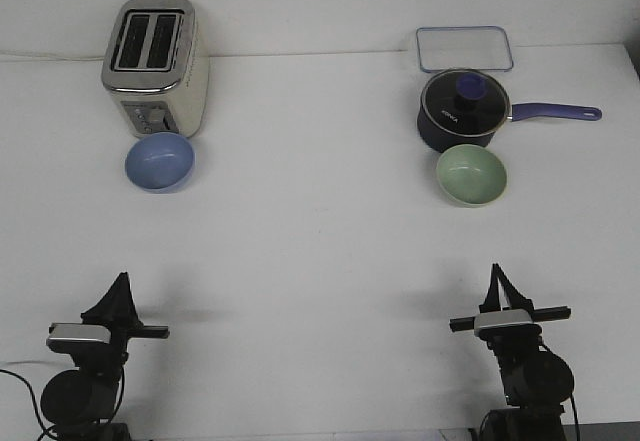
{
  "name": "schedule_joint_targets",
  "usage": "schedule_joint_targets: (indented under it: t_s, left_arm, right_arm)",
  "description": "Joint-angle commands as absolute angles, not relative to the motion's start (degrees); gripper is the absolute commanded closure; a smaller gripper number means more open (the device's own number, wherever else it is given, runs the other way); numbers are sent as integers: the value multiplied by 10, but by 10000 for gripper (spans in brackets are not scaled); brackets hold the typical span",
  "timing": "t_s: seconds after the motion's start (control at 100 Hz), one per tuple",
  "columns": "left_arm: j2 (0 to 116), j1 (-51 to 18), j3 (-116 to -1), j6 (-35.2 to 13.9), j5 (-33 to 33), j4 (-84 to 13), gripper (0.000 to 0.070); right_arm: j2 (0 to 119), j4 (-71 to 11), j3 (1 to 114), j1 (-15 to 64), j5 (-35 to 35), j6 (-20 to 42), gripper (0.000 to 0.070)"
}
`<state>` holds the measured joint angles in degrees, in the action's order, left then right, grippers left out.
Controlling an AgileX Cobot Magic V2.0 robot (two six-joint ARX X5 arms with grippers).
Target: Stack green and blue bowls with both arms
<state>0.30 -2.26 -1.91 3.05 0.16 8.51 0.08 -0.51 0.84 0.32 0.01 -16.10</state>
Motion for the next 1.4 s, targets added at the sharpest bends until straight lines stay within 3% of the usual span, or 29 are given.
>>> schedule_joint_targets:
  t_s: [0.0,0.8,1.06,1.27,1.39]
  left_arm:
    - [3,-23,-9,30,3,91,685]
    - [3,-23,-9,30,3,91,685]
    - [3,-23,-9,30,3,91,685]
    - [3,-23,-9,30,3,91,685]
    - [3,-23,-9,30,3,91,685]
  right_arm:
    - [1,3,8,4,0,-163,700]
    - [1,10,8,4,0,-159,700]
    - [1,21,8,4,1,-37,700]
    - [1,13,8,4,4,139,700]
    - [1,11,27,4,20,181,700]
